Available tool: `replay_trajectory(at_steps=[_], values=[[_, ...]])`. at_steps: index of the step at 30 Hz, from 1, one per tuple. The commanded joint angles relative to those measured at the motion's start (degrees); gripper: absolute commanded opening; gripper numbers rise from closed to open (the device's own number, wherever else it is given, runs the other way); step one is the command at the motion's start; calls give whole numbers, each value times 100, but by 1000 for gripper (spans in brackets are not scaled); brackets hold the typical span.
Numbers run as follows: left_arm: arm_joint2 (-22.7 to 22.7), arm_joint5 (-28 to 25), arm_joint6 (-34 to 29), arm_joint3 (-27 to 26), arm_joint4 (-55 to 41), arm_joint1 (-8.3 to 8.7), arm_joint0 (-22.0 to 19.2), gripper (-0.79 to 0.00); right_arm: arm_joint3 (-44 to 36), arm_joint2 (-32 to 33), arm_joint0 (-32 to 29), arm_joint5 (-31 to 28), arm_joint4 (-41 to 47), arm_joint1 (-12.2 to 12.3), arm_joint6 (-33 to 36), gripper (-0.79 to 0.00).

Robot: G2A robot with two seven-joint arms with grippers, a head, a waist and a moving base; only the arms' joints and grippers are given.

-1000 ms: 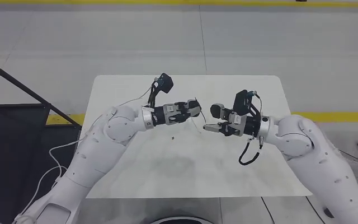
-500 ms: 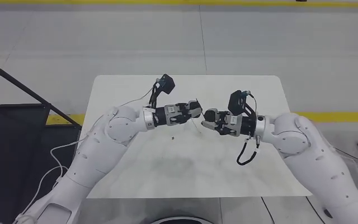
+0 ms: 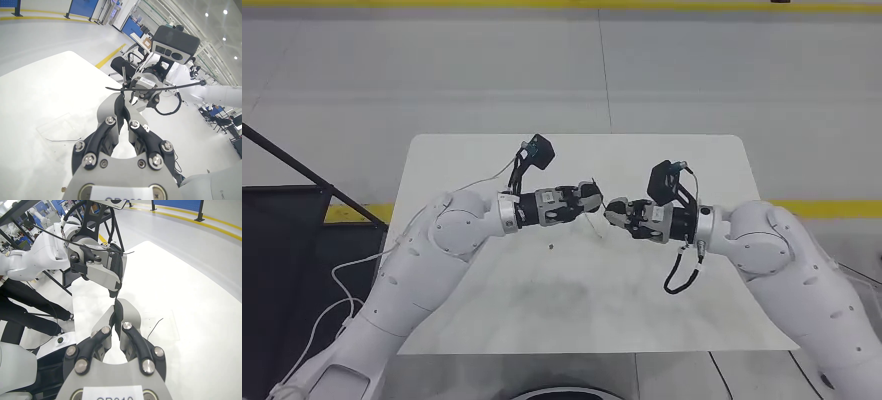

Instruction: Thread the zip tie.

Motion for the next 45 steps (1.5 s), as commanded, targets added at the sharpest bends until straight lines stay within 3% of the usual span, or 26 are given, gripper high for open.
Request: replay_trajectory(at_steps=[1, 2, 3, 5, 15, 19, 29, 39, 45], values=[[-3, 4, -33, 11, -74, -1, 13, -459, 17, 27, -17, 5, -7, -8, -59, -785], [-2, -1, -75, 17, -132, 0, 13, -305, 28, 46, -29, 12, -19, -11, -94, -785], [-9, -7, -108, 29, -177, 0, 9, -68, 34, 62, -43, 12, -31, -14, -125, -785], [-25, -26, -154, 56, -263, 3, 7, 0, 56, 96, -76, 8, -42, -19, -193, -785], [-316, -113, -380, 338, -1317, 49, 115, 0, 291, 279, -216, -341, 118, -20, -256, -785], [-404, 154, -873, 553, -2097, 71, 70, 0, 535, 269, -167, -863, 437, -13, 35, -785], [-241, 821, -2471, 1134, -4085, 13, -225, 0, 919, 31, 77, -1446, 1058, -57, 597, -785], [-241, 821, -2471, 1134, -4085, 13, -225, 0, 1004, -20, 161, -1505, 1206, -72, 701, -785], [-246, 991, -2059, 932, -4045, -9, -79, 0, 850, -32, 39, -1359, 1112, -84, 561, -785]])
